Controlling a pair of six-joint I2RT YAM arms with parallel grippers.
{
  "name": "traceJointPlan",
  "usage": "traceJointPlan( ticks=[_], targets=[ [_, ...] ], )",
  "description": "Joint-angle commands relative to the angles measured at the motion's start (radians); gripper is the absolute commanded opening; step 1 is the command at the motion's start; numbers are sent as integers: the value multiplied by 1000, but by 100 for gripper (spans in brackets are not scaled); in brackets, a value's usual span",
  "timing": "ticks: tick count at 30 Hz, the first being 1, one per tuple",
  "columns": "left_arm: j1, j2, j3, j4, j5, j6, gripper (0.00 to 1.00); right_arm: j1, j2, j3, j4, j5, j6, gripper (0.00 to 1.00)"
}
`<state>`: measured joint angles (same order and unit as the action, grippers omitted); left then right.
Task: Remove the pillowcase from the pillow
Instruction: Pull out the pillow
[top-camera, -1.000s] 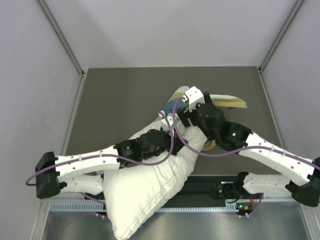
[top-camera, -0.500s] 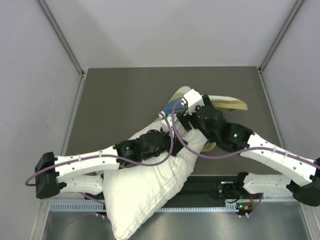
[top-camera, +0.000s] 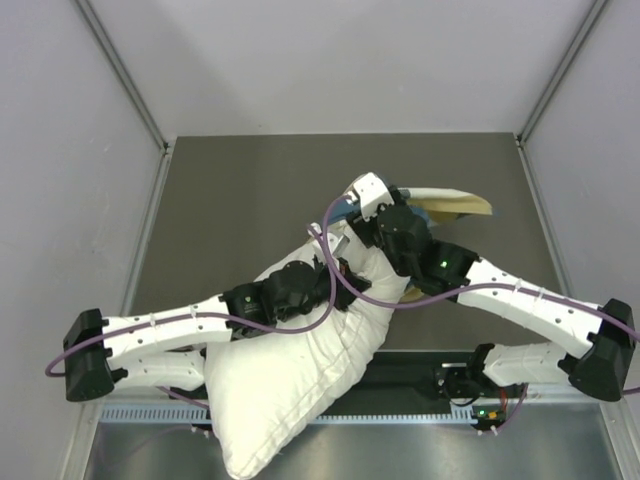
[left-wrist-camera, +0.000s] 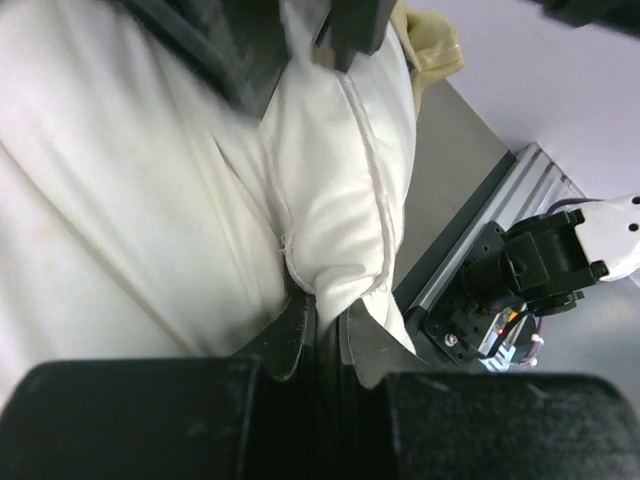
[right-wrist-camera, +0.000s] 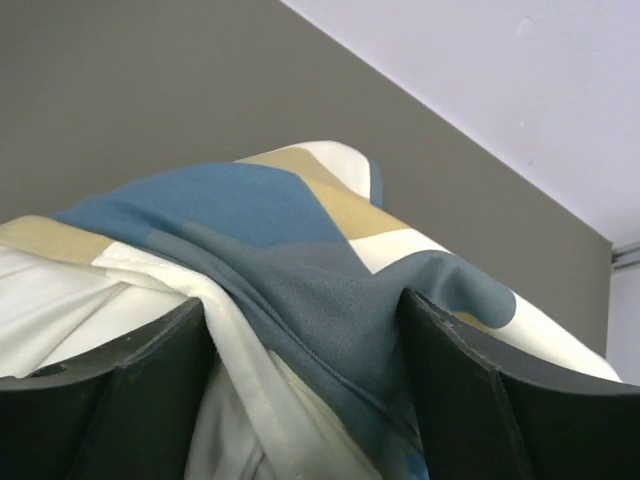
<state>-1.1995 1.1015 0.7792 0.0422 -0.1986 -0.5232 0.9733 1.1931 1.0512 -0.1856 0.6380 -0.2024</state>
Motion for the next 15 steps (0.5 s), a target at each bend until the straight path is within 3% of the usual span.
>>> traceJointPlan(
  ticks=[1,4,5,7,15],
  targets=[
    [-9,-48,-86,-298,44,-4,0,-67,25,-8,153,89,-60,53],
    [-9,-64,-101,-298,44,-12,0,-113,33,-5,178,98,-58,31],
    [-9,-69,-106,-298,45,-17,0,-120,31,-6,178,109,-55,13],
    [-9,-77,-121,-297,48,-21,0,-154,23,-5,219,120,-37,0],
    [-21,-115,-205,-300,82,-73,0,-336,57,110,187,101,23,0]
  ],
)
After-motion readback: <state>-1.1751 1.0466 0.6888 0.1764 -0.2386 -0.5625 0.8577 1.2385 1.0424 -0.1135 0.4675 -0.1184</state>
